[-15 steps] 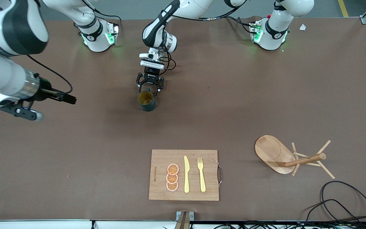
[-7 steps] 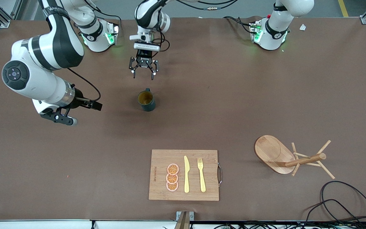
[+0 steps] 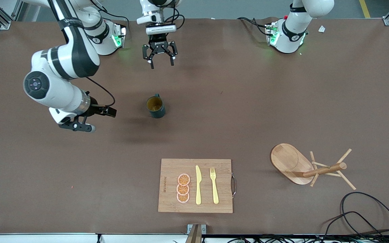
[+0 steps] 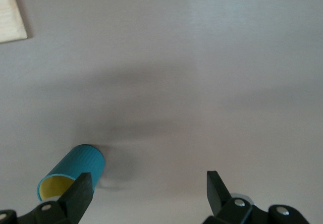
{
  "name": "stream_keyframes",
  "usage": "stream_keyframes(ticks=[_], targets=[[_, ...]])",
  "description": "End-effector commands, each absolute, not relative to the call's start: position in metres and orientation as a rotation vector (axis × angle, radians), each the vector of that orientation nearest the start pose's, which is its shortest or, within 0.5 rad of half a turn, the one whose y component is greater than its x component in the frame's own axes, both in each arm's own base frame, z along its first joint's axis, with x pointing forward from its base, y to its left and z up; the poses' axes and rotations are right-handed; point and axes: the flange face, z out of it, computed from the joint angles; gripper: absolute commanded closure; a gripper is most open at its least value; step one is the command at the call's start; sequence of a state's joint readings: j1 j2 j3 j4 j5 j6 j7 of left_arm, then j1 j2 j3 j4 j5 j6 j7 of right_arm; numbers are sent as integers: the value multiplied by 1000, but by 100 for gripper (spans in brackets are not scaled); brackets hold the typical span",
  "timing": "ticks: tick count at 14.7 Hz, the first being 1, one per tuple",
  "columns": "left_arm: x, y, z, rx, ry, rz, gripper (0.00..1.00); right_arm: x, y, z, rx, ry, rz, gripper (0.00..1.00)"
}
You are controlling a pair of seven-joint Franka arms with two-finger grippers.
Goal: Transfer cup from left to right arm and place
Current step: 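Grasp the mug with the right gripper while the left gripper releases it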
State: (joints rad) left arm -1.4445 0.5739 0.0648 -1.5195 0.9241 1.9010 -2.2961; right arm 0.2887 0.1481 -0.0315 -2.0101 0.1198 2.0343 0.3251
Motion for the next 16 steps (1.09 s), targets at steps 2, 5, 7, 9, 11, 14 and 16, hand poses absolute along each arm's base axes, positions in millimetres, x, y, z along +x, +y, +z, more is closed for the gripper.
stream_keyframes(ticks=[2,5,7,9,11,14,16], targets=[[270,-614,406,-2781,-687,-1174,1,521,180,340,-3059,101,171,0],[356,-556,450,-2751,-644,-990,0,499,205,319,-3066,48,157,0],[417,-499,480,-2768,-748,-807,0,489,212,309,-3050,114,167,0],[460,-455,490,-2767,-743,-708,0,478,229,305,-3050,156,159,0],[505,-404,492,-2753,-743,-627,0,469,245,301,-3049,219,143,0],[558,-337,500,-2769,-654,-526,0,451,256,283,-3047,245,103,0],[582,-296,508,-2804,-583,-458,0,442,256,274,-3050,316,119,0]])
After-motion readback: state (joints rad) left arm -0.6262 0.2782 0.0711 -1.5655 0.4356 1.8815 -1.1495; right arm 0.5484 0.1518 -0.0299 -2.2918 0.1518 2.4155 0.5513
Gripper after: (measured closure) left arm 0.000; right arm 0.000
